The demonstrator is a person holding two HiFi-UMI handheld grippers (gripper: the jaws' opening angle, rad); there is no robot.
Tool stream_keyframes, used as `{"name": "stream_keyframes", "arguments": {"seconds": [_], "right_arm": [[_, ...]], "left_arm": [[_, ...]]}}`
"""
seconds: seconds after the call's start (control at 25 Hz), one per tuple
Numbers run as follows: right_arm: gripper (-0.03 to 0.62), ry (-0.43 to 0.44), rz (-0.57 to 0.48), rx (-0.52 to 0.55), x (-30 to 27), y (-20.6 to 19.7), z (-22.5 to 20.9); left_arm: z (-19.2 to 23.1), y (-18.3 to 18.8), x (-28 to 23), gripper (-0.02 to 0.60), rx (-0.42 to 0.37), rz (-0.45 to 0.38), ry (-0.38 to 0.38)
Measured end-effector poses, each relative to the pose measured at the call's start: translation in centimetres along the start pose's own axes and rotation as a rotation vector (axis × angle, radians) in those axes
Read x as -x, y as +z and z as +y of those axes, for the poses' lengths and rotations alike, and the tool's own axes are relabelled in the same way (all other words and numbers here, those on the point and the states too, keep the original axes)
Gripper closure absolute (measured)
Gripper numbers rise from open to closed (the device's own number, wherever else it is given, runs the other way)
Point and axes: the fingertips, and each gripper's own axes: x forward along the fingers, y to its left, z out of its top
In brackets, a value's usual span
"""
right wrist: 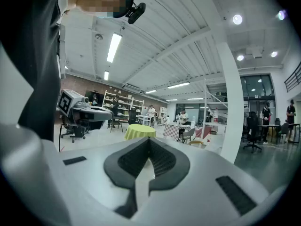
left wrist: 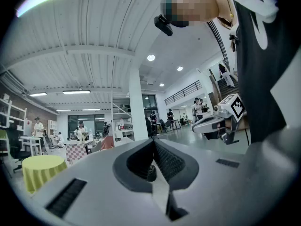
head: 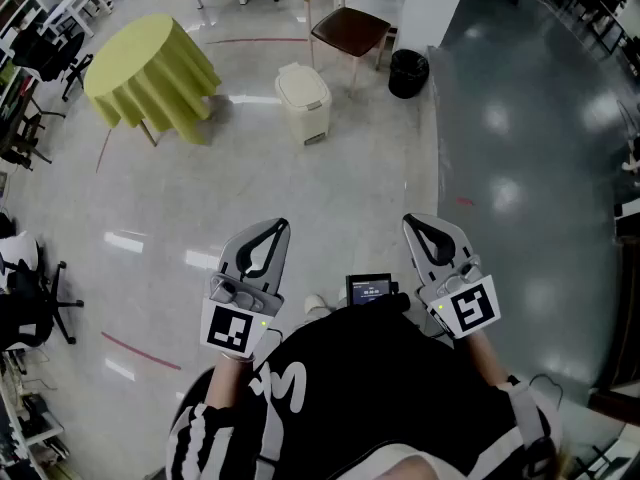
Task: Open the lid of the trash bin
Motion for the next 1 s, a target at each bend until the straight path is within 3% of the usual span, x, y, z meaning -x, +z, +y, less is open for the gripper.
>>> {"name": "stream_keyframes", "arguments": {"seconds": [0.52, 1.0], "right_arm": [[0.583, 0.008, -0.002, 0.016, -0.9, 0.2, 1.1], [0.583, -0.035, -0.023, 0.003, -1.3, 0.9, 2.9]], "left_arm": [[0.1, 0.0, 0.9, 0.575, 0.01, -0.012, 0.009], [0.9, -0.4, 3.1, 0.574, 0.009, -0.024, -0.01]]}}
